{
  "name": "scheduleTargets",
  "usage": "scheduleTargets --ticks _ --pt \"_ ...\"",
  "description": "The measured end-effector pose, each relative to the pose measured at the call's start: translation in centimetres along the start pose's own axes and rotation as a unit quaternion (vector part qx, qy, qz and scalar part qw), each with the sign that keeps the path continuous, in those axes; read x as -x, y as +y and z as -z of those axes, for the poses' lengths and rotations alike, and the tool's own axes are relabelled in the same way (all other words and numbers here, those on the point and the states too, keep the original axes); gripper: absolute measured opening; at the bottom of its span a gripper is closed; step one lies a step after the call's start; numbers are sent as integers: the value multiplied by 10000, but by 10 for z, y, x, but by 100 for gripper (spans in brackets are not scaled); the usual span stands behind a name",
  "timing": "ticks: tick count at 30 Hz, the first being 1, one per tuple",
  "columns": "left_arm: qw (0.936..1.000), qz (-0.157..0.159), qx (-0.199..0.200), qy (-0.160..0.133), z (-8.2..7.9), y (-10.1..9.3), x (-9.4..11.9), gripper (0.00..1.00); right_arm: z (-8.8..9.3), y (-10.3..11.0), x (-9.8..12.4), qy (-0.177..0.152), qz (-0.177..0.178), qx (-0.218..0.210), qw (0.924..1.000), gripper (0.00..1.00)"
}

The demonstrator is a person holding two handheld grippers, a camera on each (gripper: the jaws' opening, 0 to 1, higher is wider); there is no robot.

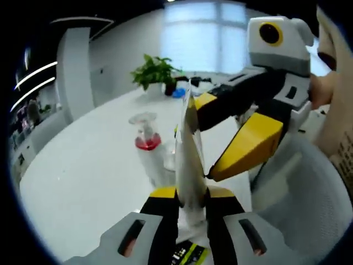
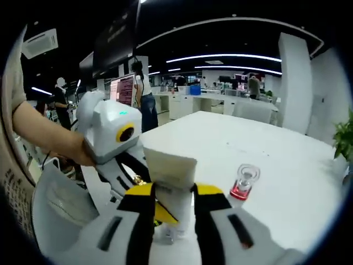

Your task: Arrange the skincare products in the storage area until every visible bottle or jar stands upright without overlapping.

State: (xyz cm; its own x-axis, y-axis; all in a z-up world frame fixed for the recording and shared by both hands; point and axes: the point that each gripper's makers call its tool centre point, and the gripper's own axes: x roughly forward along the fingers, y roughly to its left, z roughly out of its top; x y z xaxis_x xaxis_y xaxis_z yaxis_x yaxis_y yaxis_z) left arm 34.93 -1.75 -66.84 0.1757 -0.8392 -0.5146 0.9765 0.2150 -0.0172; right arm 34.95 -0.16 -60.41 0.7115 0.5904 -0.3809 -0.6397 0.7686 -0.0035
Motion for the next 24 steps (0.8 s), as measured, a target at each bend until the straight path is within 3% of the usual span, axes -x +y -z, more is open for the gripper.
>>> scheduleTargets --ticks 10,16,24 --pt "9995 249 -161 140 8 8 -22 14 18 -20 -11 209 235 -131 9994 26" --pt "9986 411 -207 247 17 10 -30 14 27 -21 -15 361 250 -105 9990 28" --pt "9983 494 -250 186 14 13 -33 14 25 -23 -16 281 312 -142 9990 33"
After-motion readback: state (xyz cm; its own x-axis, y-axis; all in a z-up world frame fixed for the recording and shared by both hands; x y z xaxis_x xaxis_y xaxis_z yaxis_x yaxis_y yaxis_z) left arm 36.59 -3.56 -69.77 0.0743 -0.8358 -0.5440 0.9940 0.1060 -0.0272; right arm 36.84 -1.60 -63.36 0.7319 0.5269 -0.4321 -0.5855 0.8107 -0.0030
